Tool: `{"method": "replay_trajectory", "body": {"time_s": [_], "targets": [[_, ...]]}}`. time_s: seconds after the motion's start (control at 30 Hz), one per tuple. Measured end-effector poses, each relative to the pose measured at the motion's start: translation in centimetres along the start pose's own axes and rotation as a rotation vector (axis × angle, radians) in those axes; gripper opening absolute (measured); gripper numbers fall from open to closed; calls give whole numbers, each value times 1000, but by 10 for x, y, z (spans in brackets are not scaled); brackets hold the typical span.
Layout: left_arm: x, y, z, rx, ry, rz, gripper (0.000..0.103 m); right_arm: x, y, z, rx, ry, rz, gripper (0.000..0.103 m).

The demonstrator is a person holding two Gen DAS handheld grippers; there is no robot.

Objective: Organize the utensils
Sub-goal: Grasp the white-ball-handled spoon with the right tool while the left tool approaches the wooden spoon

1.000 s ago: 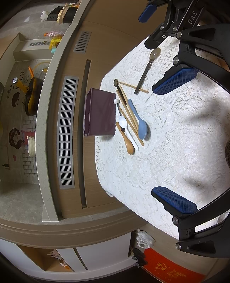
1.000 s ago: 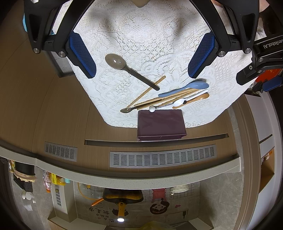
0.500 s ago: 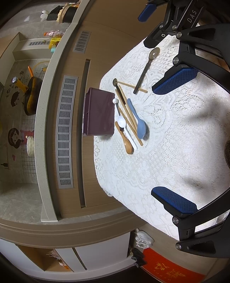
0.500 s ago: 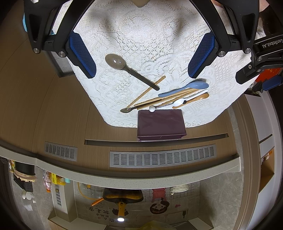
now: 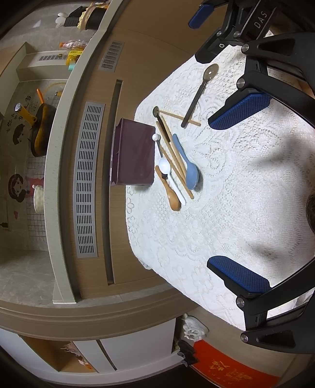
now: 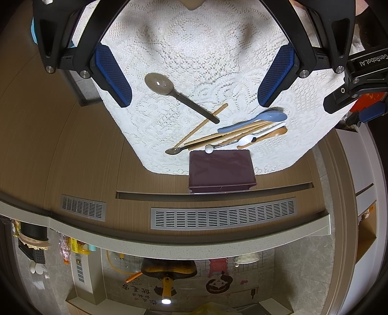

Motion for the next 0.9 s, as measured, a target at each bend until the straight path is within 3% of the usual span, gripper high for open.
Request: {"method": "replay_trajectory", "body": {"time_s": [0.3, 0.5, 0.63, 0.77, 0.9], "targets": [[-3, 15, -28, -56, -47, 31, 103, 7, 16, -15, 5, -7, 24, 103], [-1, 40, -61, -47, -54, 25, 103, 26, 37, -47, -27, -13, 23, 103], [9, 55, -90, -43, -91, -52, 103, 34, 44, -79, -90, 13, 20, 103], [23, 60, -123, -121, -162, -127, 103, 33, 47, -111, -150, 33, 62, 103], [36, 67, -151, -144, -176, -210, 103, 27, 53, -148, -216, 63, 87, 103]]}}
Point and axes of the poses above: each gripper's, at about its wrist camera, not at the fingertips, and z roughly against the way its jaws point, x to its right, y to its top, the point moved 8 cm from there along -z, roughly the way its jaws point, and after that the axes turned 5 degrees about y, right-handed, at the moved point
